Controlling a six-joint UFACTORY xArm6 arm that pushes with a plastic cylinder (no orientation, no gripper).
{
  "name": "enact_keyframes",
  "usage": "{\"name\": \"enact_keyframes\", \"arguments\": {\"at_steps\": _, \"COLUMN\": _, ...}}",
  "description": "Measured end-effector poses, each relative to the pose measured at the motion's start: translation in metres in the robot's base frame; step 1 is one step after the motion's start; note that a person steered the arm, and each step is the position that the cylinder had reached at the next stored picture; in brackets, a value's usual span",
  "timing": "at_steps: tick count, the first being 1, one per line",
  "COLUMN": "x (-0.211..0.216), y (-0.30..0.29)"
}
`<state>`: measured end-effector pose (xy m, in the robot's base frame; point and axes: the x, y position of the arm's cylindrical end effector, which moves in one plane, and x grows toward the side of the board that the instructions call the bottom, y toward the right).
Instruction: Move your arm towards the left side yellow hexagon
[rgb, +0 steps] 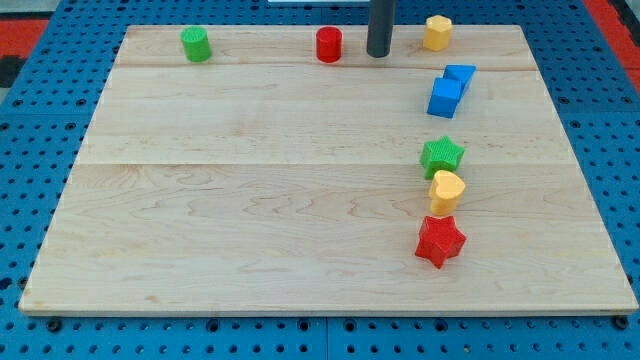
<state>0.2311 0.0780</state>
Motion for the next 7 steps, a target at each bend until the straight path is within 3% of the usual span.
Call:
{"name": "enact_keyframes", "arguments": {"at_steps": 2, "x": 0.002, "y": -0.057}}
{"name": "enact_keyframes", "arguments": {"at_steps": 4, "x": 0.046, "y": -0.037}}
{"name": "enact_keyframes", "arguments": {"at_steps": 6, "x": 0.035, "y": -0.038}}
{"name": "enact_keyframes", "arguments": {"at_steps": 7, "x": 0.008, "y": -0.037}}
